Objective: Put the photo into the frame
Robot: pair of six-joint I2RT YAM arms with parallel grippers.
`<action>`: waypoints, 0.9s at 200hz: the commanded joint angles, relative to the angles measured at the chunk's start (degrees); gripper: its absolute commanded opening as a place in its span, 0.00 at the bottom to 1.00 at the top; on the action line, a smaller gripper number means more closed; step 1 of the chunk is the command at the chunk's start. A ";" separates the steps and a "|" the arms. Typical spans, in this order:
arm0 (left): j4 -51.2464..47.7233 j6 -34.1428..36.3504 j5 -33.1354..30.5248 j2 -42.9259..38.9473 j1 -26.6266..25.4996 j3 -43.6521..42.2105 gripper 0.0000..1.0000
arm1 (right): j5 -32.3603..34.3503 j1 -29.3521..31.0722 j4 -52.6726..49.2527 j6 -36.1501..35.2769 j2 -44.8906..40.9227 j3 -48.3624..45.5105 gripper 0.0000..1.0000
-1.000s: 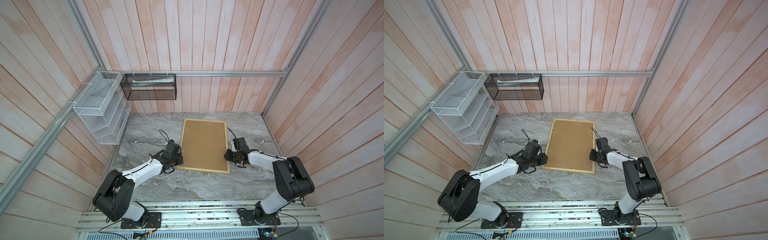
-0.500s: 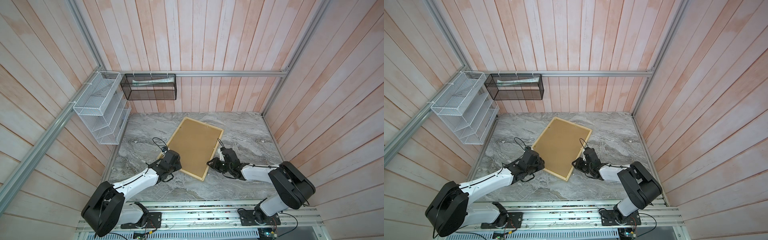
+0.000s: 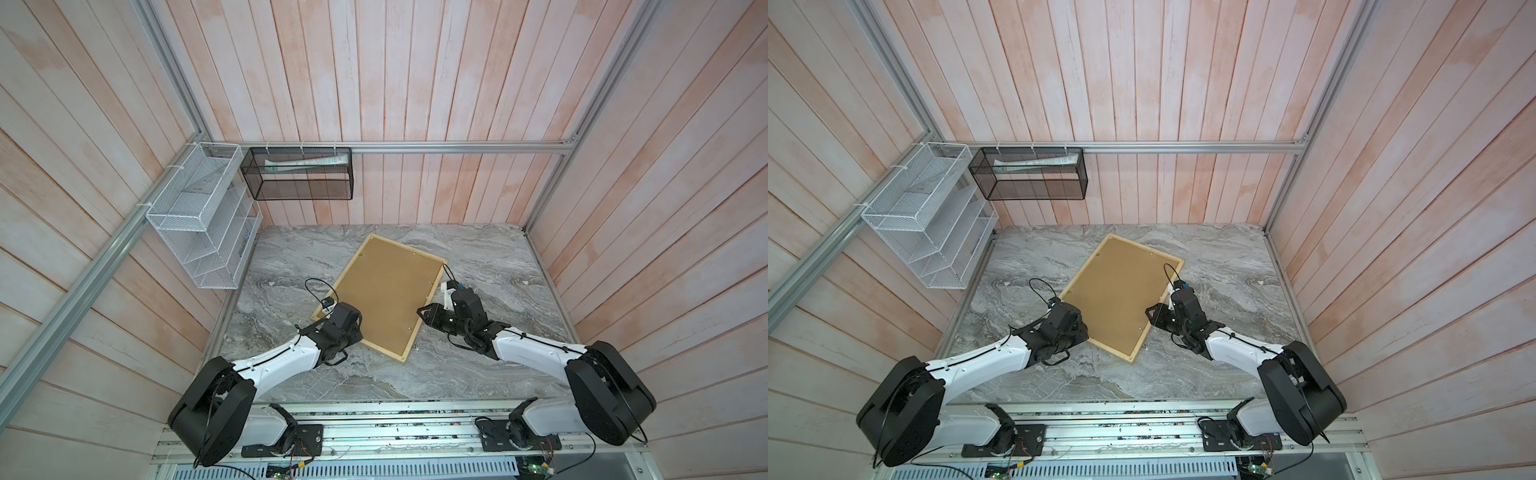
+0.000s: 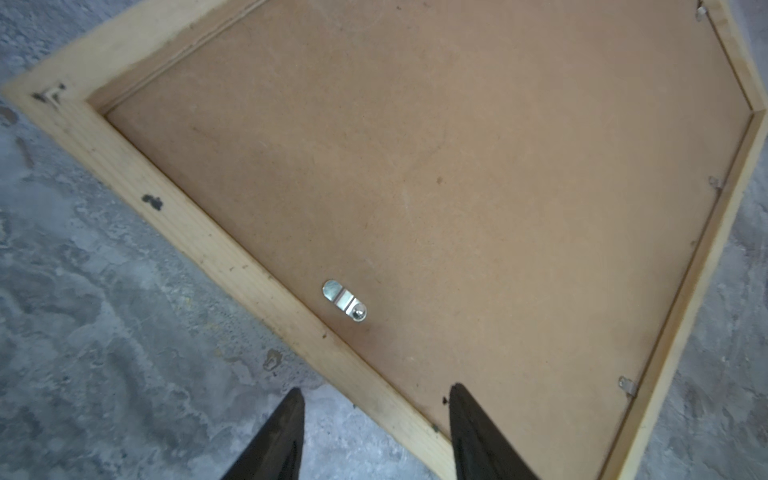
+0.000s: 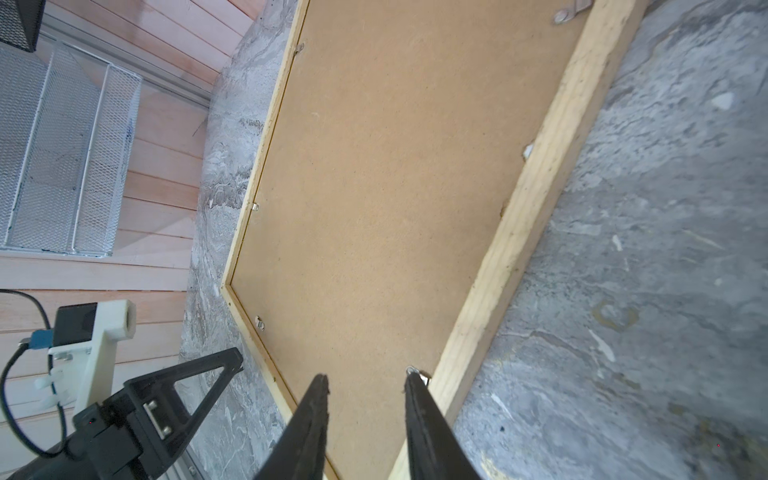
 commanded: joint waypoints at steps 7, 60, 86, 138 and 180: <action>-1.13 -0.81 -0.95 1.66 -0.35 0.08 0.57 | 0.11 -0.36 -1.01 -1.37 0.66 -0.24 0.33; 1.16 1.25 0.41 5.33 -0.35 1.32 0.55 | -1.24 -0.43 0.23 -1.39 2.90 -0.01 0.33; 1.23 5.05 1.67 8.87 -0.35 4.04 0.47 | -1.24 -0.58 0.20 -1.55 3.23 -0.10 0.33; -2.34 15.57 2.83 21.45 -0.27 13.67 0.31 | -1.15 -1.26 0.18 -1.57 2.62 -0.91 0.33; -2.15 26.44 4.94 30.32 -0.05 20.84 0.17 | -0.49 -2.33 -0.36 -1.71 0.74 -1.89 0.33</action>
